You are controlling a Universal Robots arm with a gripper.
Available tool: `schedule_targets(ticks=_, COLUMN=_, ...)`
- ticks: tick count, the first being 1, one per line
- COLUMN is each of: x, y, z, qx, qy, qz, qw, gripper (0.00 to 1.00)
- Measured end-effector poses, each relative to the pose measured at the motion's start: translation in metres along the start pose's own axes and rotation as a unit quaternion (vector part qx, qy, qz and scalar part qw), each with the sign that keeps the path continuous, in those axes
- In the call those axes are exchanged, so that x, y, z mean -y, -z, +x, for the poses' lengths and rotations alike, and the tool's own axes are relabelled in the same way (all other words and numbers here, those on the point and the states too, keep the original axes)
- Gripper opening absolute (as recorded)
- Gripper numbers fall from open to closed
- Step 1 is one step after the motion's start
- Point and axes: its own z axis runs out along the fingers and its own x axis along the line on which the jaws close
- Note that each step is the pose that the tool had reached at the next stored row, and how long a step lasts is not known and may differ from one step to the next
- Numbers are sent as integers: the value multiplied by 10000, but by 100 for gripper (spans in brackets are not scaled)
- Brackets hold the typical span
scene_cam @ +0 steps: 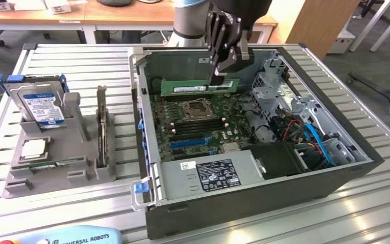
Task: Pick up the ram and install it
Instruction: 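Pick up the ram and move it above insertion slot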
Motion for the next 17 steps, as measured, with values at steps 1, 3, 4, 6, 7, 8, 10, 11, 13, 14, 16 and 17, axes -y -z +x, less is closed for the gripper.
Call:
schedule_targets(ticks=1, x=27, y=1, z=-1, qx=0, qy=-1, qz=0, qw=10000, gripper=11)
schedule_targets(ticks=3, x=80, y=3, z=-2, qx=0, qy=-1, qz=0, qw=10000, gripper=11)
schedule_targets(ticks=4, x=102, y=4, z=-2, qx=0, qy=-1, qz=0, qw=10000, gripper=11)
schedule_targets(ticks=6, x=122, y=6, z=-3, qx=-1, qy=-1, qz=0, qw=10000, gripper=11)
schedule_targets(ticks=7, x=123, y=5, z=-3, qx=-1, qy=-1, qz=0, qw=10000, gripper=11)
schedule_targets(ticks=8, x=123, y=5, z=-3, qx=0, qy=-2, qz=0, qw=10000, gripper=11)
schedule_targets(ticks=10, x=123, y=5, z=-4, qx=0, qy=-2, qz=0, qw=10000, gripper=11)
schedule_targets(ticks=11, x=123, y=5, z=-4, qx=0, qy=-2, qz=0, qw=10000, gripper=11)
schedule_targets(ticks=13, x=126, y=4, z=-16, qx=0, qy=-1, qz=0, qw=10000, gripper=11)
schedule_targets(ticks=14, x=126, y=4, z=-31, qx=0, qy=-1, qz=0, qw=10000, gripper=11)
schedule_targets(ticks=16, x=125, y=2, z=-75, qx=0, qy=-1, qz=0, qw=10000, gripper=11)
schedule_targets(ticks=17, x=124, y=0, z=-97, qx=0, qy=-1, qz=0, qw=10000, gripper=11)
